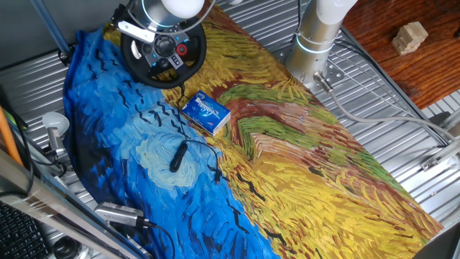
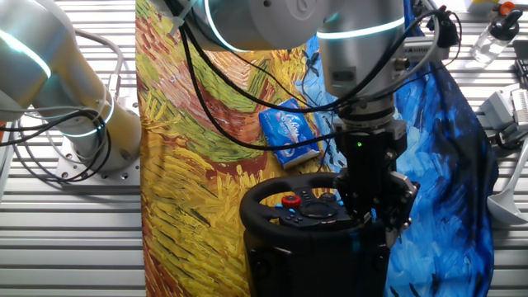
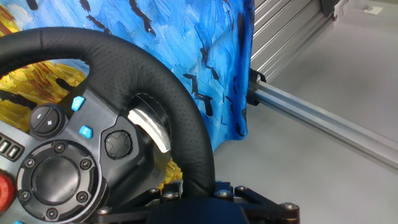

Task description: Rotate the steering wheel 90 degrees counterclockwise

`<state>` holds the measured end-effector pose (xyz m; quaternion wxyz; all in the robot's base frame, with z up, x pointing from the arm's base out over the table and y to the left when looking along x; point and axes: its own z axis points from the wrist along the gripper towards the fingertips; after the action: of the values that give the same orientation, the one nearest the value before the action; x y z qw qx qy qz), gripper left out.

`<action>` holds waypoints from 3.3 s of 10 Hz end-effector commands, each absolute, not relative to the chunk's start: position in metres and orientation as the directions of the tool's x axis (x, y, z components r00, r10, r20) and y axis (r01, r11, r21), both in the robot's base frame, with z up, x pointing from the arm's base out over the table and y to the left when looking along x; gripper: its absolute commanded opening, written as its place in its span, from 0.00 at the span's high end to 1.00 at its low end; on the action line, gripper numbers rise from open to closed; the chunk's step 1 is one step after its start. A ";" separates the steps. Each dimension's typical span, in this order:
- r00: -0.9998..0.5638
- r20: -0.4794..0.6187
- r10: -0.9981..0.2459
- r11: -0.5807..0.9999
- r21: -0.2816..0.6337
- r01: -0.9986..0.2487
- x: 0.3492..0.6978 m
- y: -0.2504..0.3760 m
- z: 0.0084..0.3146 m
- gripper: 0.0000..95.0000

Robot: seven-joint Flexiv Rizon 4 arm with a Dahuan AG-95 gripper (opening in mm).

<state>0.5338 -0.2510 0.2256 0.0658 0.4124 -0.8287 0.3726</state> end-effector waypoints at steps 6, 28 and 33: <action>-0.627 0.434 -0.647 0.362 -0.549 -0.753 0.535 -0.249 0.223 1.00; -0.596 0.431 -0.677 0.346 -0.529 -0.775 0.539 -0.247 0.219 1.00; -0.585 0.414 -0.698 0.355 -0.509 -0.784 0.537 -0.261 0.217 1.00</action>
<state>0.5383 -0.2620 0.2184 0.0618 0.4519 -0.8206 0.3443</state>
